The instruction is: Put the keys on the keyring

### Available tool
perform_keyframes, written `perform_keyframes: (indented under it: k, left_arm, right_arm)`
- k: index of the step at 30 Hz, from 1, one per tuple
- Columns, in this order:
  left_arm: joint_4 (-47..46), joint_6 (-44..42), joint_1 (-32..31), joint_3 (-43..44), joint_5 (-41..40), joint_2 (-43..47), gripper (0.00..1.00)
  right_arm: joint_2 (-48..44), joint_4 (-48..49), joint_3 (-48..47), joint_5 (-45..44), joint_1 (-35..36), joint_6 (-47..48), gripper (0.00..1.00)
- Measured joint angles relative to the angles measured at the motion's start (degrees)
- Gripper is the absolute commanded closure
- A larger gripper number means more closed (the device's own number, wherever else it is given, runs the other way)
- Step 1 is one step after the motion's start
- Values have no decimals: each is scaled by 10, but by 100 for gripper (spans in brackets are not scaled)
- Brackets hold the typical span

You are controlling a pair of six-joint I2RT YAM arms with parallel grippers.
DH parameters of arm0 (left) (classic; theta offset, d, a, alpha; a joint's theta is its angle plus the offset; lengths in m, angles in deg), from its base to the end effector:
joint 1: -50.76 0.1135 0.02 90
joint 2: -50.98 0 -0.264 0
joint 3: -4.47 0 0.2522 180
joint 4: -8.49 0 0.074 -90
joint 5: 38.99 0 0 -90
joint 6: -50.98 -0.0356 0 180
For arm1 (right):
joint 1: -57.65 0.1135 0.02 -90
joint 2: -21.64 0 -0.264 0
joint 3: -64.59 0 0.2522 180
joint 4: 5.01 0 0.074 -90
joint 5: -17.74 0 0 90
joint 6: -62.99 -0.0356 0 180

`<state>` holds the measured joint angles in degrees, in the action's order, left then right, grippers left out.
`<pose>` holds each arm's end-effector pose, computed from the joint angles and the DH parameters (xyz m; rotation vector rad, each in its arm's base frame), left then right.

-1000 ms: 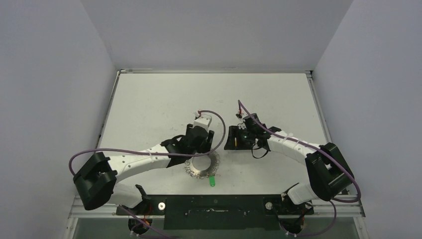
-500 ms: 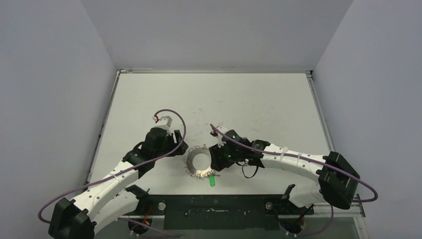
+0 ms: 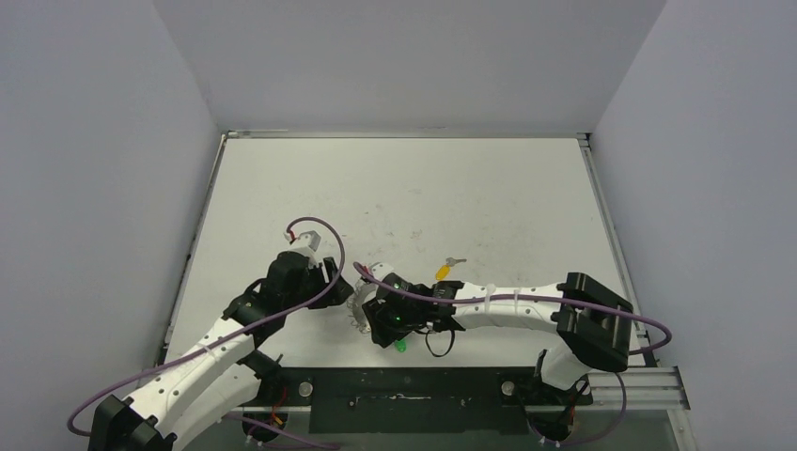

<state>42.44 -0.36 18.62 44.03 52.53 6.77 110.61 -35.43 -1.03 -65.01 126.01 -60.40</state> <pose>0.1416 -0.0901 0.2088 -0.1180 2.3348 -0.6770 0.1107 0.2911 0.1893 -0.8730 2.5834 0.8009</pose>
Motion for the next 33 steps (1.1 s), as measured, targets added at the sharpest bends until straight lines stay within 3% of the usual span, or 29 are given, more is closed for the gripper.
perform_keyframes:
  k: [6, 23, 33]
  left_arm:
    - [8, 2, 0, -15, 20, 9, 47]
    - [19, 11, -2, -32, 32, 40, 50]
    - [19, 10, -2, -36, 32, 40, 50]
  right_arm:
    - [31, 11, -8, -7, 3, -41, 62]
    - [52, 17, -32, -31, 3, -78, 72]
    - [82, 7, -35, -49, 3, -79, 72]
